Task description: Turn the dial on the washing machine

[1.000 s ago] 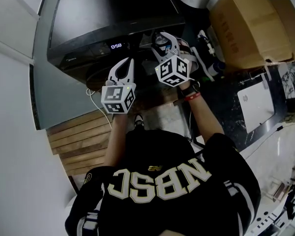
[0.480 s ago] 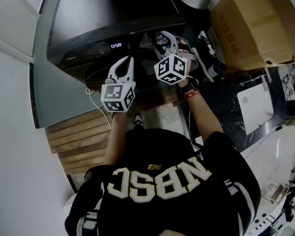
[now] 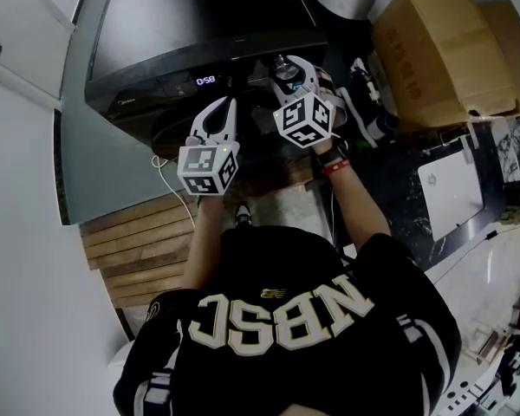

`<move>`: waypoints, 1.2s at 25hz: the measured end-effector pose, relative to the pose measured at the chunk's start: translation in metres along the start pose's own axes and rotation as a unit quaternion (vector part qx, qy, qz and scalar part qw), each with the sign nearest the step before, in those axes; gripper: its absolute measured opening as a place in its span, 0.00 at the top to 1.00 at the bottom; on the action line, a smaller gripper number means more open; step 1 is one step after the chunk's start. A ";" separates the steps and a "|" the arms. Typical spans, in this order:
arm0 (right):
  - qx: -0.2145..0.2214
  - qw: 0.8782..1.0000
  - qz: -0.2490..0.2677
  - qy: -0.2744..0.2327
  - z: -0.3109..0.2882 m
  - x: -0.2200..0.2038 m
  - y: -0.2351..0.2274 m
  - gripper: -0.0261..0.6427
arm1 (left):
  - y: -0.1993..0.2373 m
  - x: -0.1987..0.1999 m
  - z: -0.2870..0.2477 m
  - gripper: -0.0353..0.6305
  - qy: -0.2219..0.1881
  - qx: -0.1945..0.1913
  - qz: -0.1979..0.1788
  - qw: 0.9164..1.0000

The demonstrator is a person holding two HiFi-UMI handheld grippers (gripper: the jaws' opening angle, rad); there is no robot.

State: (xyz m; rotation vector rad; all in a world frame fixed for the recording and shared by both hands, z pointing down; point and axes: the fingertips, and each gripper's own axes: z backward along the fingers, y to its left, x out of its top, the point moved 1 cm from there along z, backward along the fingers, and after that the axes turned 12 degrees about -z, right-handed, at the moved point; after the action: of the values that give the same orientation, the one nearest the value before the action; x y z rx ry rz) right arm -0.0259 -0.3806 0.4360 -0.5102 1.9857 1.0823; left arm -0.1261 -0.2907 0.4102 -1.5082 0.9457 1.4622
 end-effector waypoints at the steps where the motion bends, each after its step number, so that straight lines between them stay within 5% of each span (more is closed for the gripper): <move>1: 0.001 1.000 -0.015 -0.003 0.000 0.000 -0.001 0.64 | 0.000 0.000 0.000 0.93 -0.001 0.000 0.000 1.000; 8: 0.000 0.991 -0.135 -0.023 0.002 0.000 -0.010 0.64 | 0.002 0.001 0.000 0.93 -0.002 0.002 0.004 1.000; 30: 0.003 0.985 -0.167 -0.035 0.003 0.002 -0.013 0.64 | -0.005 0.000 -0.005 0.93 0.003 -0.007 0.003 1.000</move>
State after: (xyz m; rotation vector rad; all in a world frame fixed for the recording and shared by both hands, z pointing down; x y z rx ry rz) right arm -0.0165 -0.3853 0.4269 -0.7597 1.7631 0.8713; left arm -0.1199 -0.2934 0.4107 -1.5220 0.9465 1.4712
